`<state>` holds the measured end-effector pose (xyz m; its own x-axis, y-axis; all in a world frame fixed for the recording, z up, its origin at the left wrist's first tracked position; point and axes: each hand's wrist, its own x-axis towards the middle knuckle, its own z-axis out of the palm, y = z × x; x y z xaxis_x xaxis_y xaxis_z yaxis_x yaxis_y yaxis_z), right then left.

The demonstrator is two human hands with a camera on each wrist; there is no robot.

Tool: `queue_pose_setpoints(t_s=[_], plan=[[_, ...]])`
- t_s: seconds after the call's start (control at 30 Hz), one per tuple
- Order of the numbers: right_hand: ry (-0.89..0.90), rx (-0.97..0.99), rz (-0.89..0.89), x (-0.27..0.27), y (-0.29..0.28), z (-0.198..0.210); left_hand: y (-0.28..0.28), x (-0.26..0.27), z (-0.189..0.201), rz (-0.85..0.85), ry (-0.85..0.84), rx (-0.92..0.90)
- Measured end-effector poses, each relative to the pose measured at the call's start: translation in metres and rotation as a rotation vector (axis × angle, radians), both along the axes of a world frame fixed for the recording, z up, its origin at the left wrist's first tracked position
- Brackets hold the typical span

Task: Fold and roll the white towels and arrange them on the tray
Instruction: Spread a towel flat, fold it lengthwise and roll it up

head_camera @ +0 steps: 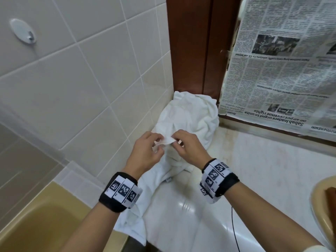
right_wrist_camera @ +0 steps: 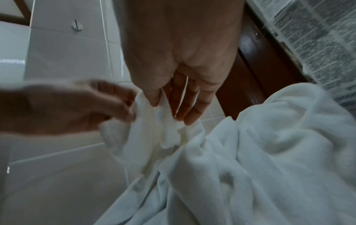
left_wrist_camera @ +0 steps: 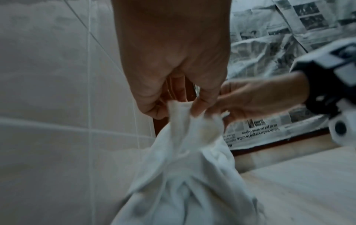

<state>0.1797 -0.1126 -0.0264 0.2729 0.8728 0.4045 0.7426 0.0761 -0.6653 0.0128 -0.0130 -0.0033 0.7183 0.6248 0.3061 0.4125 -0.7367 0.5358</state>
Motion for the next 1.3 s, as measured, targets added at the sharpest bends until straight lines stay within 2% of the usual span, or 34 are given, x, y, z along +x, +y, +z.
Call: queue_pose_setpoints(t_s=[0.1, 0.2, 0.33, 0.5, 0.63, 0.77, 0.9, 1.03, 1.3], plan=[[0.066, 0.030, -0.039, -0.009, -0.025, 0.015, -0.007, -0.014, -0.015, 0.000, 0.024, -0.001], [0.175, 0.041, -0.112, -0.020, -0.055, 0.025, -0.023, -0.026, -0.015, -0.047, -0.085, -0.064], [0.180, 0.024, -0.210, -0.035, -0.096, 0.035, -0.050, -0.040, 0.001, -0.173, -0.237, -0.157], [-0.064, -0.072, -0.197, -0.066, -0.142, 0.043, -0.082, -0.053, 0.030, -0.408, -0.260, -0.063], [-0.029, -0.025, -0.214, -0.092, -0.159, 0.043, -0.102, -0.056, 0.043, -0.503, -0.257, -0.125], [0.049, 0.017, -0.284, -0.105, -0.180, 0.055, -0.101, -0.055, 0.029, -0.536, -0.165, -0.216], [0.127, 0.062, -0.335, -0.106, -0.207, 0.071, -0.091, -0.050, -0.014, -0.541, 0.008, -0.276], [0.131, 0.094, -0.401, -0.104, -0.242, 0.082, -0.100, -0.043, -0.049, -0.513, 0.111, -0.311], [0.193, 0.200, -0.521, -0.101, -0.320, 0.109, -0.134, -0.027, -0.048, -0.519, 0.126, -0.495]])
